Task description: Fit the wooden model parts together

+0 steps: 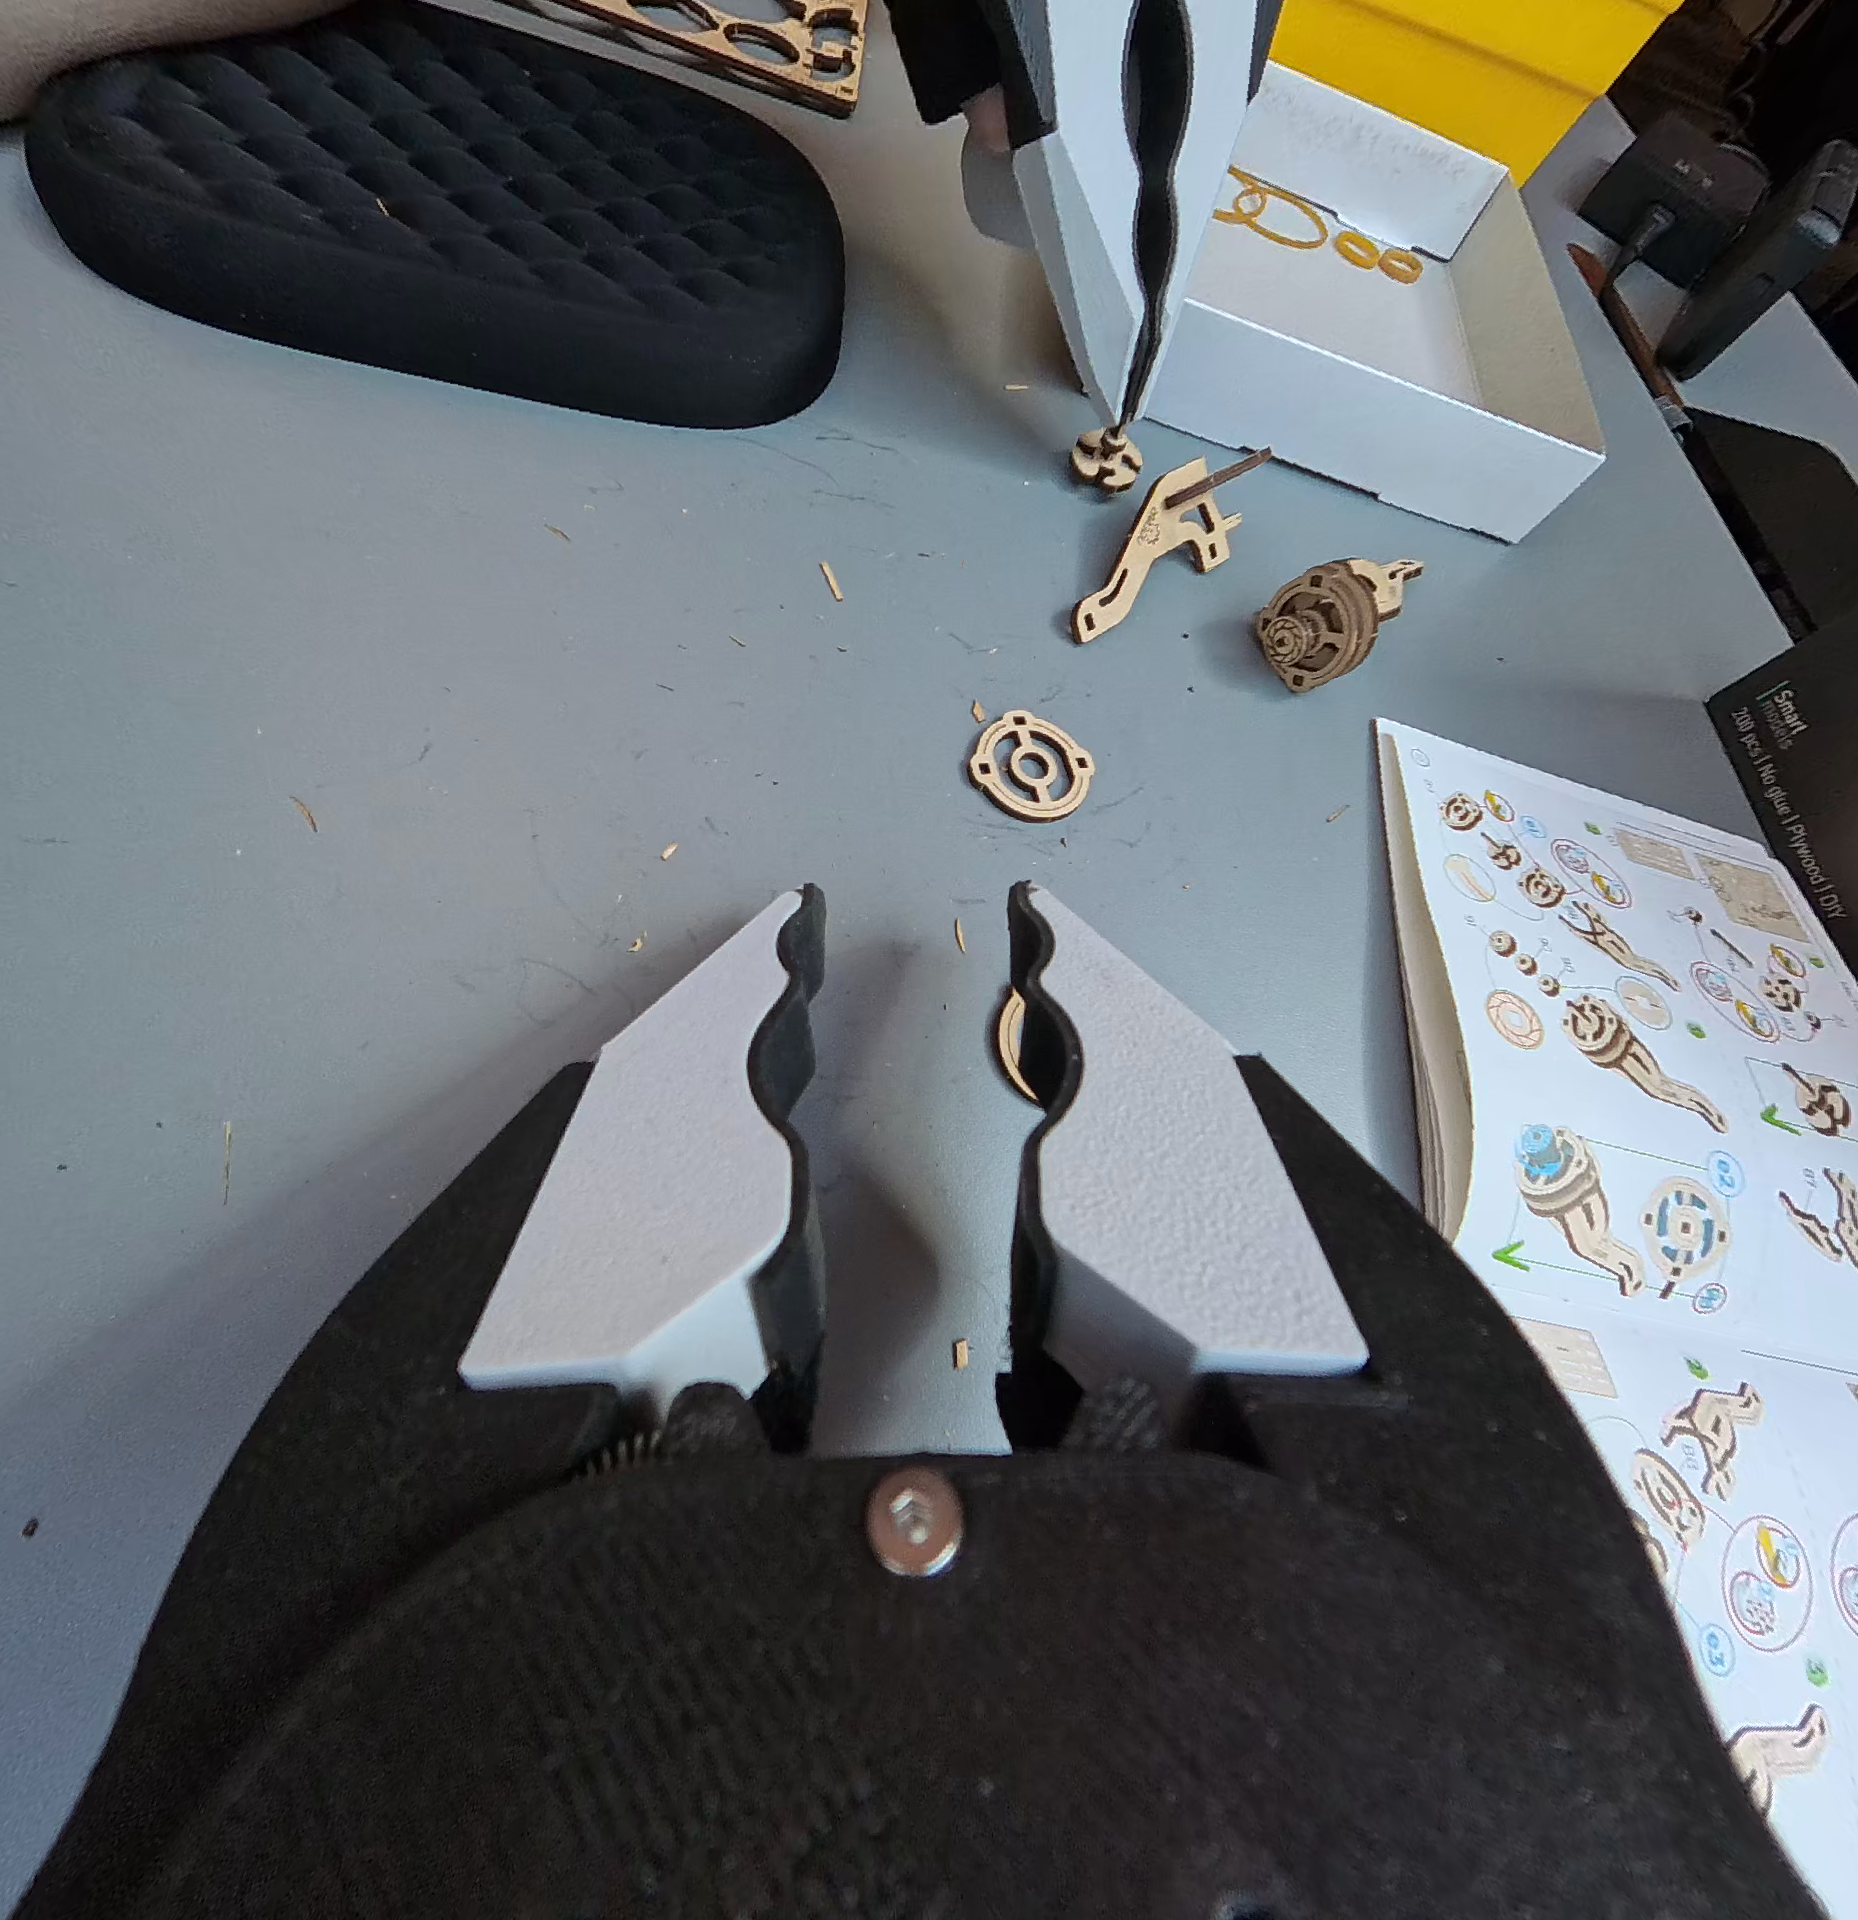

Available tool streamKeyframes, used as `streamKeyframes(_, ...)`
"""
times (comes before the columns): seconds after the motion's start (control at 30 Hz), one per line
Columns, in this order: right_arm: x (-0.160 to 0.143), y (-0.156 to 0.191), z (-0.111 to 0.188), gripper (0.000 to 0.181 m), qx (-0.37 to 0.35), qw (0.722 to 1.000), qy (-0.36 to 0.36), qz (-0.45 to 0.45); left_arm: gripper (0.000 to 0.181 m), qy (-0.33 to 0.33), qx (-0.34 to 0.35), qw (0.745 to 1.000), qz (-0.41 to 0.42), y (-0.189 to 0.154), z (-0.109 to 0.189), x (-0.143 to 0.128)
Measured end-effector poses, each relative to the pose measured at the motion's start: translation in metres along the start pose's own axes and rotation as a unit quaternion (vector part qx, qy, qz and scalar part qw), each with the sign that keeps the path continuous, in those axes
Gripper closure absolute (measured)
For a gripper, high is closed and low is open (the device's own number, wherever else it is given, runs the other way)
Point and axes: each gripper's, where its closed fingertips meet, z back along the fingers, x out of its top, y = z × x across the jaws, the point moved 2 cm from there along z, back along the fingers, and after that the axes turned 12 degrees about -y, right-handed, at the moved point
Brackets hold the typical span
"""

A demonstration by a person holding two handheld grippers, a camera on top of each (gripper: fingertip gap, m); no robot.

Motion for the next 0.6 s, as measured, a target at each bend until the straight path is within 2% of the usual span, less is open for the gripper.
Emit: streamKeyframes(0.6, -0.0014, 0.0008, -0.0007, 0.147, 0.002, 1.000, 0.005, 0.001, 0.181, -0.014, -0.003, 1.000, 0.001, -0.0015, 0.0046, 0.0059)
